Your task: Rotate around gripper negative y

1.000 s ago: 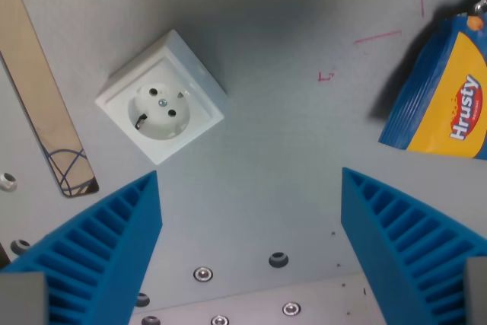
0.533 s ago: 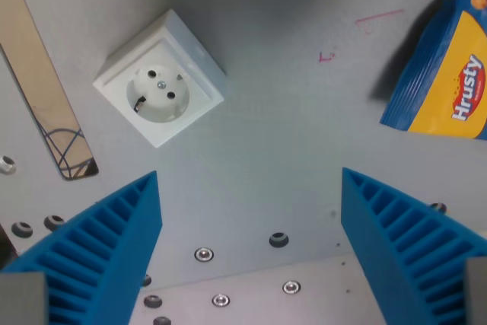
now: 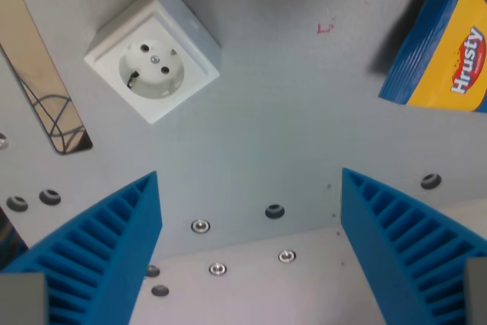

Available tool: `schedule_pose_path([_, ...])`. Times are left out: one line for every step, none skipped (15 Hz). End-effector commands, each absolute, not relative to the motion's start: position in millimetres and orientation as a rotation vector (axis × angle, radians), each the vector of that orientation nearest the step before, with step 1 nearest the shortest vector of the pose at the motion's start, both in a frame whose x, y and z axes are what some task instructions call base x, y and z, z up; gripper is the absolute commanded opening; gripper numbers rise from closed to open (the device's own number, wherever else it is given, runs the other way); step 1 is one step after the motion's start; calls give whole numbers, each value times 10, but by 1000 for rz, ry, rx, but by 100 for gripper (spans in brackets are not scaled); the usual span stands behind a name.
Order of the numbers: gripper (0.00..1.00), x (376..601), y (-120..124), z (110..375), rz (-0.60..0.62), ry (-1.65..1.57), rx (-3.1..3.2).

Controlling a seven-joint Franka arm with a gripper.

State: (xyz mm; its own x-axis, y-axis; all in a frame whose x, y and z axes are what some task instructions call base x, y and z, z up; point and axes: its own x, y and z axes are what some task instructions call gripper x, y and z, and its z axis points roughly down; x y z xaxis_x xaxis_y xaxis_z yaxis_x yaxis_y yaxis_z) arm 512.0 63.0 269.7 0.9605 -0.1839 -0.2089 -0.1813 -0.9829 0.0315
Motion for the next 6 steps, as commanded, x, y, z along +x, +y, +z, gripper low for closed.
schedule_pose_path([100, 5223, 608, 2751, -772, -269, 3070])
schedule_pose_path([100, 5223, 608, 2751, -793, -269, 3066])
schedule_pose_path([100, 5223, 608, 2751, -813, -269, 3062])
schedule_pose_path([100, 5223, 608, 2751, -834, -268, 3057])
schedule_pose_path([100, 5223, 608, 2751, -855, -268, 3053])
schedule_pose_path([100, 5223, 608, 2751, -875, -268, 3048])
